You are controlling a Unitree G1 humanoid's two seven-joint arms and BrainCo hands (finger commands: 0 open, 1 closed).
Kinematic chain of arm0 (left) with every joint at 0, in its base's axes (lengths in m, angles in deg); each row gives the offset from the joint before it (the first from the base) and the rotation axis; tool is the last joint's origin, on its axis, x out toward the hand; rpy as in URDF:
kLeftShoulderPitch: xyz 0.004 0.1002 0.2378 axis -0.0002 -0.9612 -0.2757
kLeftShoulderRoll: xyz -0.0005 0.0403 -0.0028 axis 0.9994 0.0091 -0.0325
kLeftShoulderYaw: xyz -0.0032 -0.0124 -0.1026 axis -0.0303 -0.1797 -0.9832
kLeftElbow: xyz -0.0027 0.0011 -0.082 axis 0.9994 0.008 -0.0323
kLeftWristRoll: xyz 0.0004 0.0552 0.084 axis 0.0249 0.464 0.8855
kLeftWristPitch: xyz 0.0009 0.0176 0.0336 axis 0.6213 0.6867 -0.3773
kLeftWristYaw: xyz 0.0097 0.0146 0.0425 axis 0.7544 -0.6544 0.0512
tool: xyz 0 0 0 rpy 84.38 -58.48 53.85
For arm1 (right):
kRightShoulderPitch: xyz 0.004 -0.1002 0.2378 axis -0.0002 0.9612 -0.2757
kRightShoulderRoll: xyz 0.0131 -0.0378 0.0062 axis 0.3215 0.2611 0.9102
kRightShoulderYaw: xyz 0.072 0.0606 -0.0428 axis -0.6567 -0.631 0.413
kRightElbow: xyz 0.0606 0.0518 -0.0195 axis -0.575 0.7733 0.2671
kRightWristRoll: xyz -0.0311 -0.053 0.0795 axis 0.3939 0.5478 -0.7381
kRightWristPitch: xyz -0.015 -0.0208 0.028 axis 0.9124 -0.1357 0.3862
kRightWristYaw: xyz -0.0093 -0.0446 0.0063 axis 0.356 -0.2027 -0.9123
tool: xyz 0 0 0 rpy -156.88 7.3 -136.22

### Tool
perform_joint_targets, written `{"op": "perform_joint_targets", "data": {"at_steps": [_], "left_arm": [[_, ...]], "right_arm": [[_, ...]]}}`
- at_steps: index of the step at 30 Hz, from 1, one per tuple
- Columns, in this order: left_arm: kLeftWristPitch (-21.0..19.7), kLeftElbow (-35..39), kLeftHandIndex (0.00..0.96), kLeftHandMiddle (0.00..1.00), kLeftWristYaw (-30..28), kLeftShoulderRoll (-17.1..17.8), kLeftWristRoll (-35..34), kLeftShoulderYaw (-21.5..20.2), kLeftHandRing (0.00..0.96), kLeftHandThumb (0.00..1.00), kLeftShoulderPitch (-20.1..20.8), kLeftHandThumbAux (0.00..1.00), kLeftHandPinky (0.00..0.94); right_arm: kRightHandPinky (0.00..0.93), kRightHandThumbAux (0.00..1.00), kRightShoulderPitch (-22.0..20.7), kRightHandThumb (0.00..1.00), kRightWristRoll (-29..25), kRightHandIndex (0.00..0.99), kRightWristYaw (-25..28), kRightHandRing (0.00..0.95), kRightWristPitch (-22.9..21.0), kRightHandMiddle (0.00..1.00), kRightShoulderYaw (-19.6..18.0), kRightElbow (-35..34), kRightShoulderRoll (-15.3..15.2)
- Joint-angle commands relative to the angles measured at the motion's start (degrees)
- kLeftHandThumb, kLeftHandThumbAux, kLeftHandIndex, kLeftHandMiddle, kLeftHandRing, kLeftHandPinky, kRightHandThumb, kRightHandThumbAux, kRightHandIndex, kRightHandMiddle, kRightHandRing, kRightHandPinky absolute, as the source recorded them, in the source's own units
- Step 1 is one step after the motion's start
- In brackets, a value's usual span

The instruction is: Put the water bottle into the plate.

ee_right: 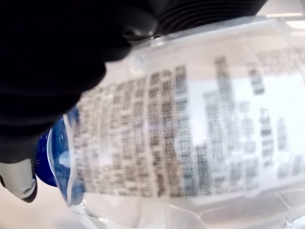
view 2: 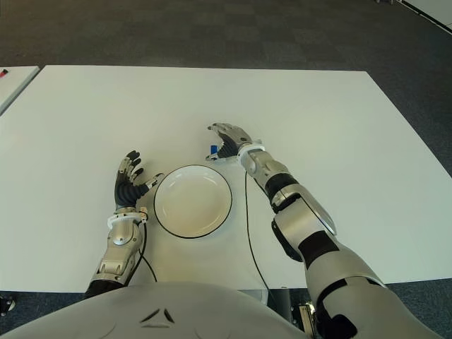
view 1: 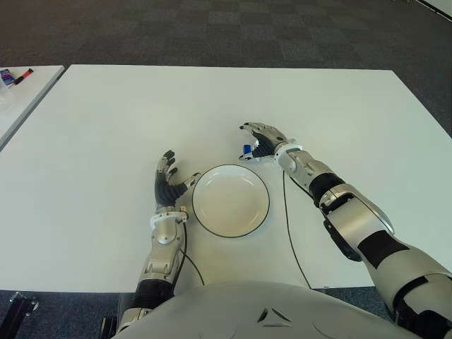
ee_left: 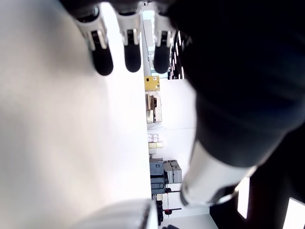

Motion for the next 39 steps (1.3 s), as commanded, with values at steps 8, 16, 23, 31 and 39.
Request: {"op": "perform_joint_targets", "data": {"at_steps": [8, 16, 23, 31, 39], "left_arm": [[-0.4, -2.3, 0.140, 0.139, 0.3, -1.7, 0.0, -0.4, 0.130, 0.000, -0.4, 0.953, 0.157], [-0.5, -2.9, 0.143, 0.139, 0.5, -1.8, 0.1, -0.6, 0.129, 0.000, 0.1, 0.946, 0.157], [-0.1, -3.7, 0.149, 0.144, 0.7, -1.6, 0.5, -0.6, 0.133, 0.000, 0.6, 0.941, 0.161], [0.1, -4.0, 0.152, 0.143, 0.5, -1.5, 0.5, -0.5, 0.133, 0.000, 0.7, 0.926, 0.155], [0.3, -4.2, 0.154, 0.146, 0.5, -1.7, 0.2, -0.6, 0.133, 0.000, 0.9, 0.937, 0.158]], "right_arm": [[0.062, 0.584, 1.5, 0.292, -2.9, 0.000, 2.2, 0.000, 3.7, 0.000, -3.1, -5.5, -4.2], [0.097, 0.567, 2.9, 0.198, -2.7, 0.000, 2.1, 0.002, 2.9, 0.000, -4.4, -12.4, -5.7], [0.100, 0.559, 4.3, 0.170, -2.8, 0.000, 0.9, 0.011, 2.4, 0.000, -5.4, -15.4, -6.3], [0.114, 0.563, 5.8, 0.172, -3.1, 0.000, 0.7, 0.015, 2.3, 0.000, -6.8, -17.9, -6.6], [0.162, 0.562, 7.4, 0.178, -3.6, 0.000, 1.4, 0.032, 2.1, 0.000, -8.2, -20.8, -7.1]]}}
